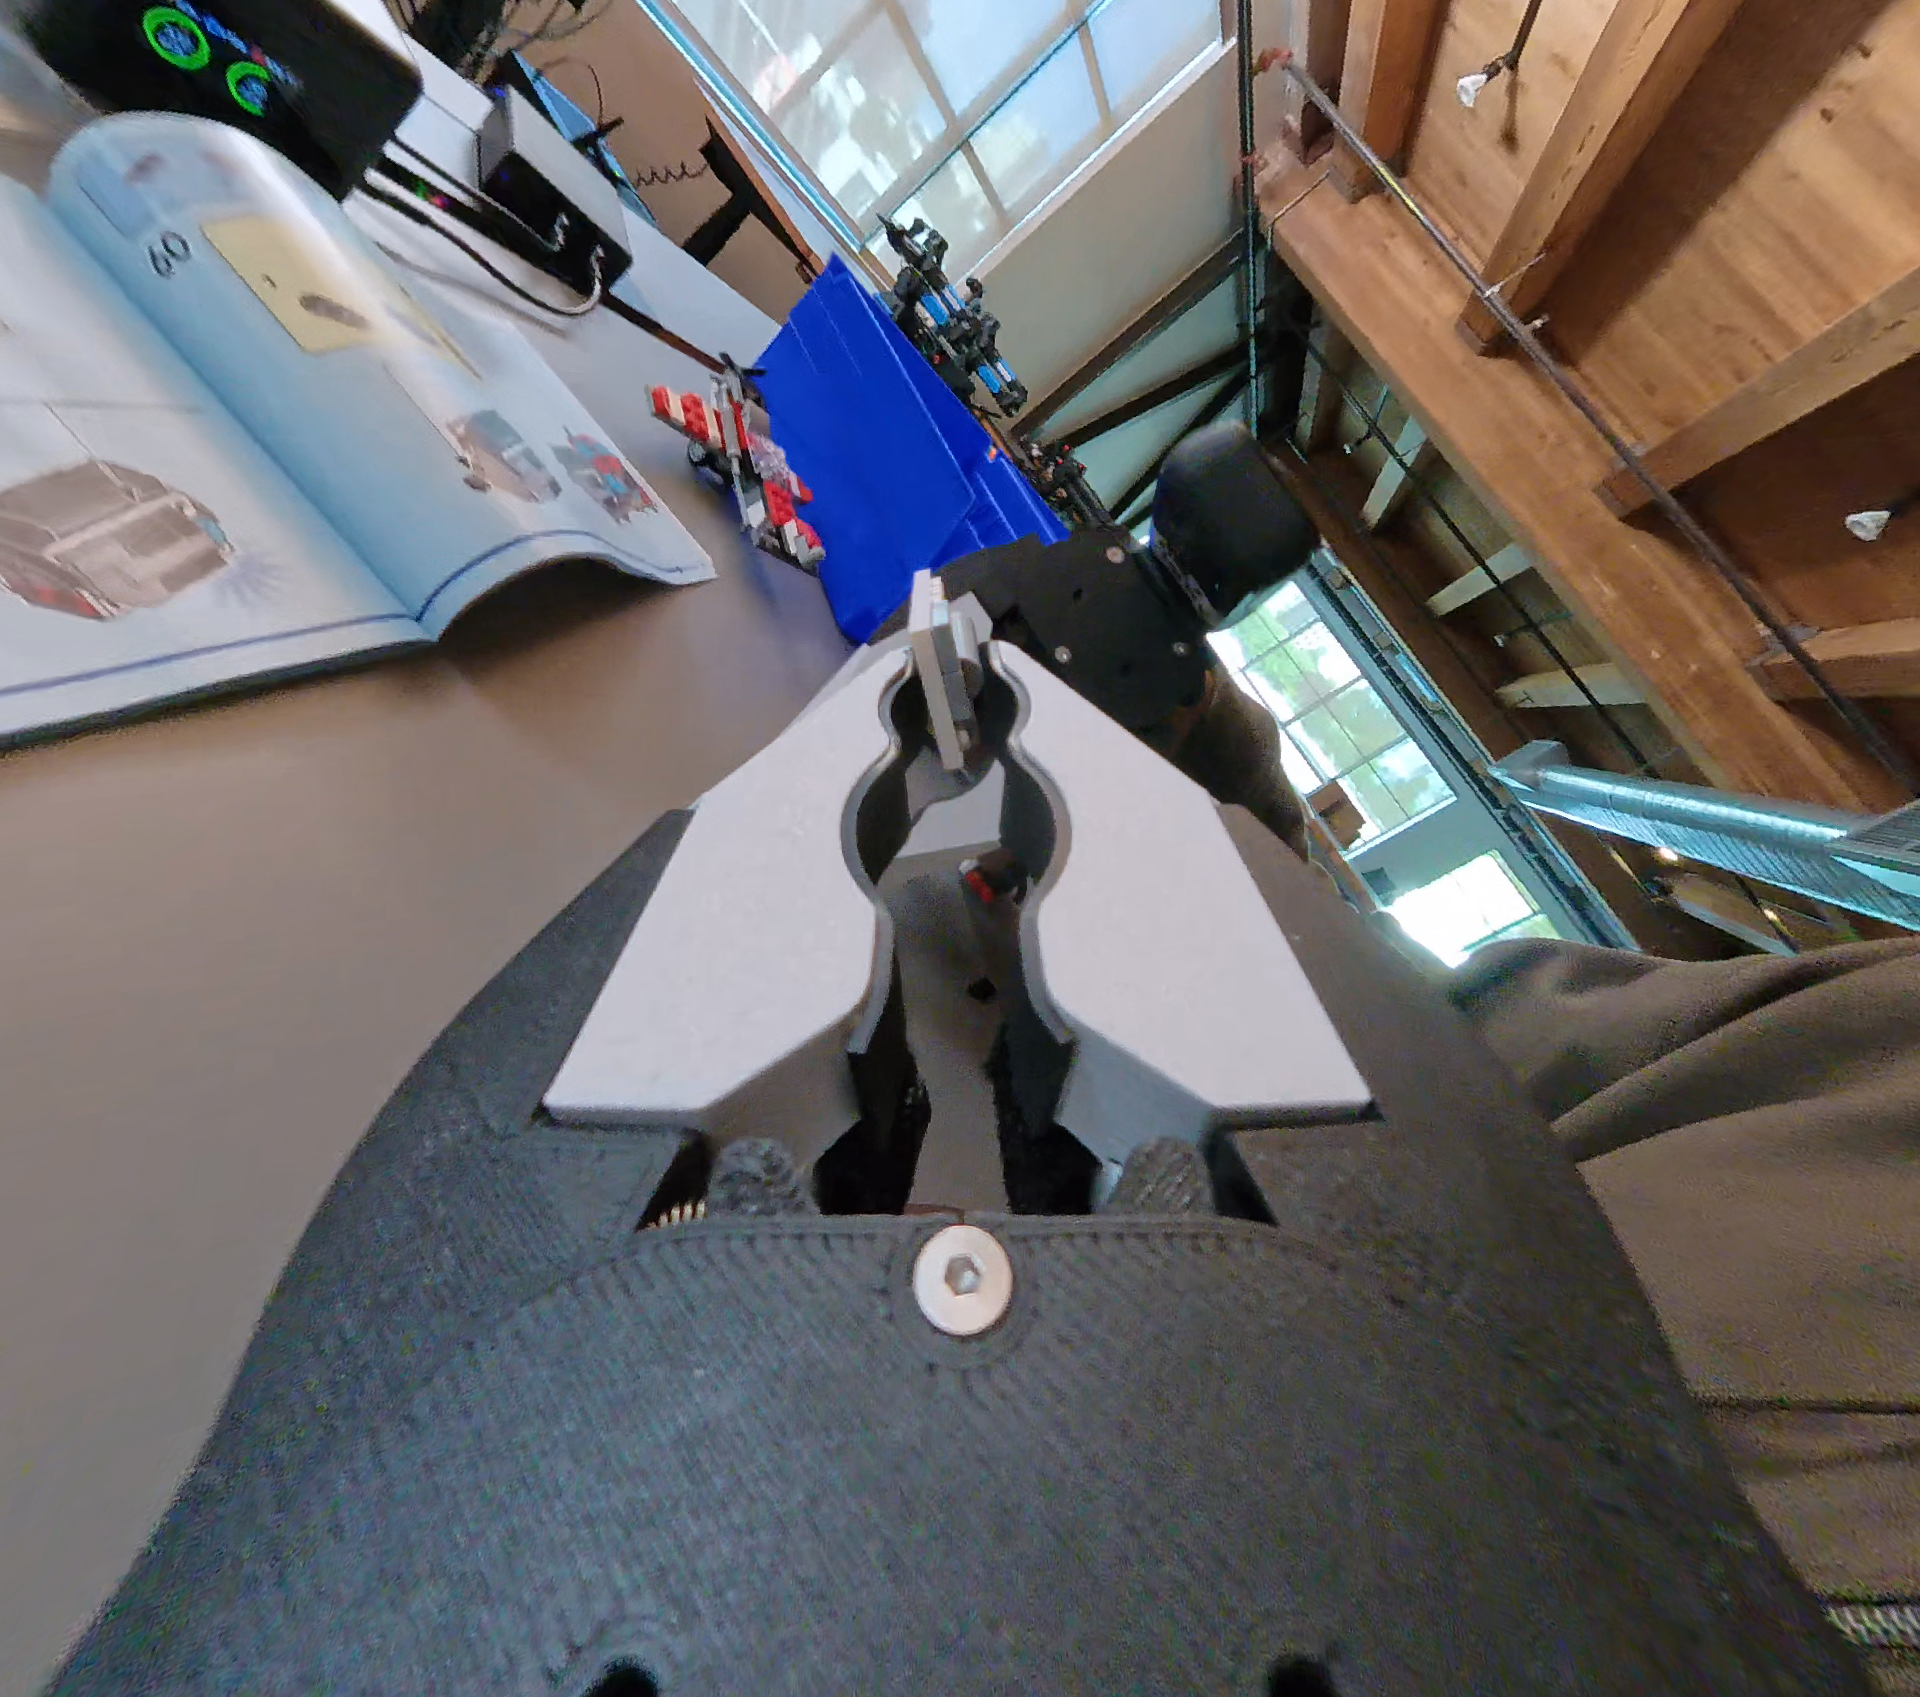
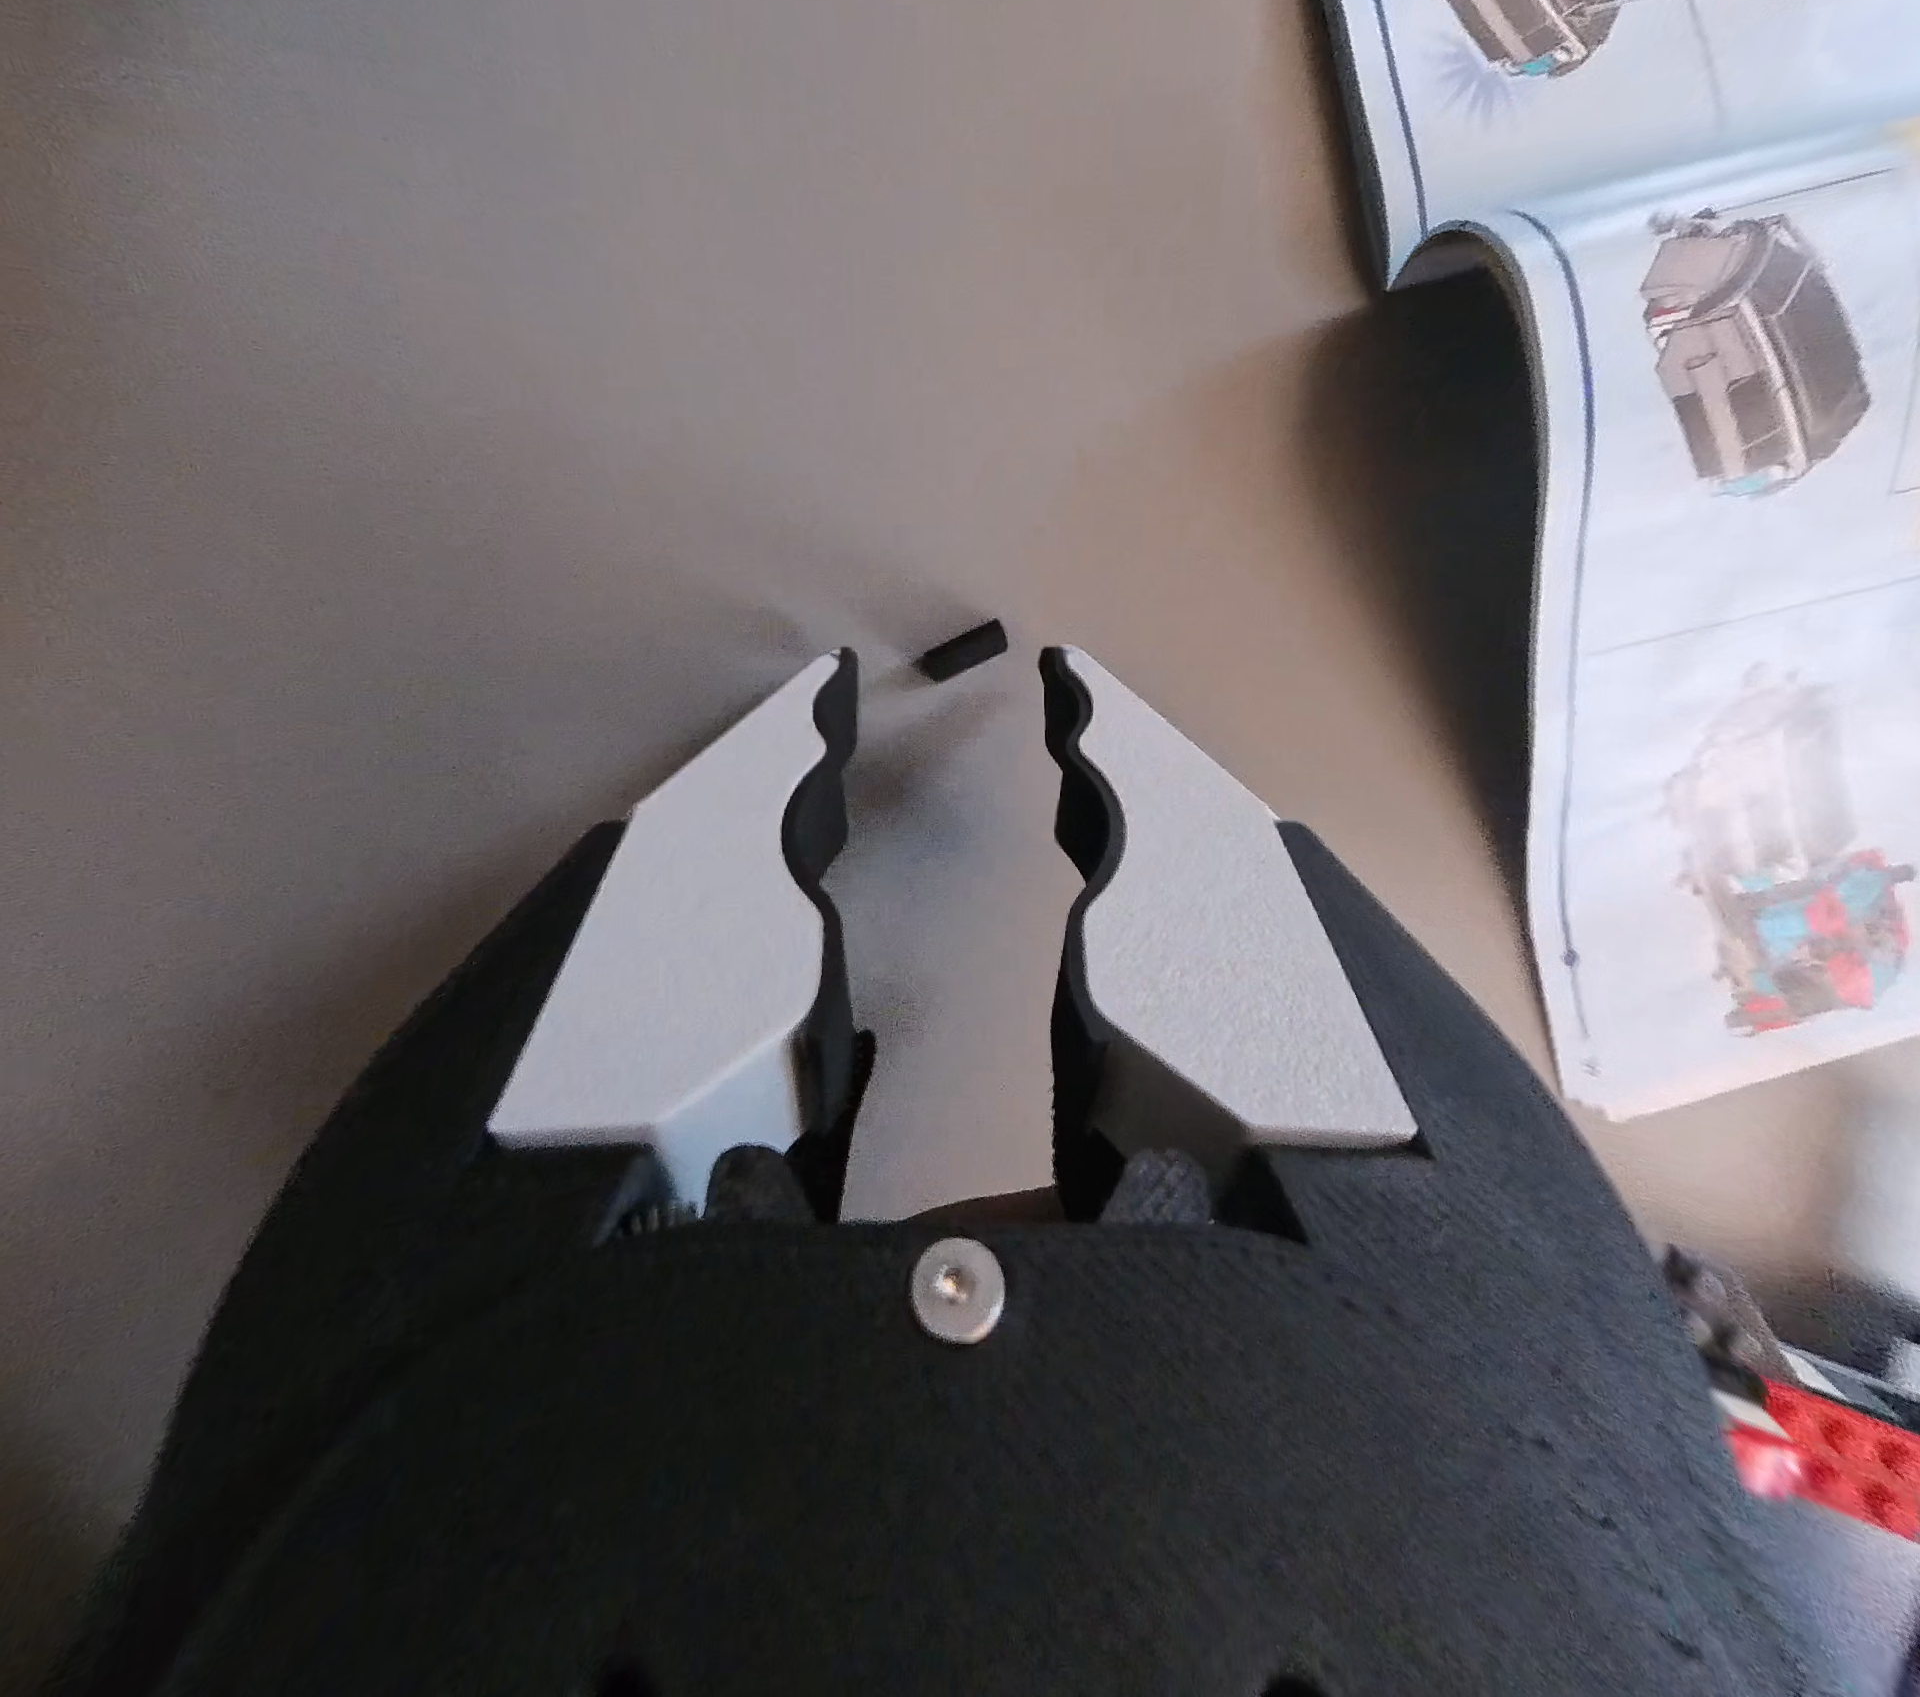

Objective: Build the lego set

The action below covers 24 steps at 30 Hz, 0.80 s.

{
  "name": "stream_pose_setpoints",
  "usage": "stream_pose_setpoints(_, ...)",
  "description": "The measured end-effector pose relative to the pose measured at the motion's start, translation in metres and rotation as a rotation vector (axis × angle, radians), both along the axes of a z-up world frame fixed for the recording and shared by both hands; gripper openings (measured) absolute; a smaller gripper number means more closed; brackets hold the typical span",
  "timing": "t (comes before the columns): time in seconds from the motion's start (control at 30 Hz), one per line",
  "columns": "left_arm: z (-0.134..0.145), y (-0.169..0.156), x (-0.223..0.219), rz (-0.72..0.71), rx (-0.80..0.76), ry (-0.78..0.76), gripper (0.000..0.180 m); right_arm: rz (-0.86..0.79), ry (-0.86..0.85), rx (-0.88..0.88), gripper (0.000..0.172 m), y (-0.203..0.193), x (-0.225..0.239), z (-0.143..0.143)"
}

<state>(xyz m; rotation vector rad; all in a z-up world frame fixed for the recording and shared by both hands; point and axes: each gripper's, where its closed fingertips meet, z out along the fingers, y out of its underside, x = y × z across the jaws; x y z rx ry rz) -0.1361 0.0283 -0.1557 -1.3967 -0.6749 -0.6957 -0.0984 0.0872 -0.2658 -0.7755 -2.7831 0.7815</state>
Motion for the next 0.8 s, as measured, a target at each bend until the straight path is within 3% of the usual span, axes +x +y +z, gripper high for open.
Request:
stream_pose_setpoints(0.4,0.001,-0.007,0.015,-0.070,0.052,-0.023,0.010,-0.005,-0.012,-0.046,0.033,-0.001,0.000,-0.004)
stream_pose_setpoints(0.5,0.001,-0.007,0.020,-0.088,0.054,-0.018,0.010,-0.012,-0.006,-0.071,0.020,-0.005,-0.002,-0.004)
stream_pose_setpoints(0.6,0.002,-0.007,0.021,-0.086,0.056,-0.010,0.009,-0.026,0.003,-0.081,0.018,-0.008,-0.002,-0.004)
stream_pose_setpoints(0.8,-0.003,-0.008,0.018,-0.050,0.015,0.023,0.010,-0.071,0.015,0.033,0.017,0.000,0.010,-0.003)
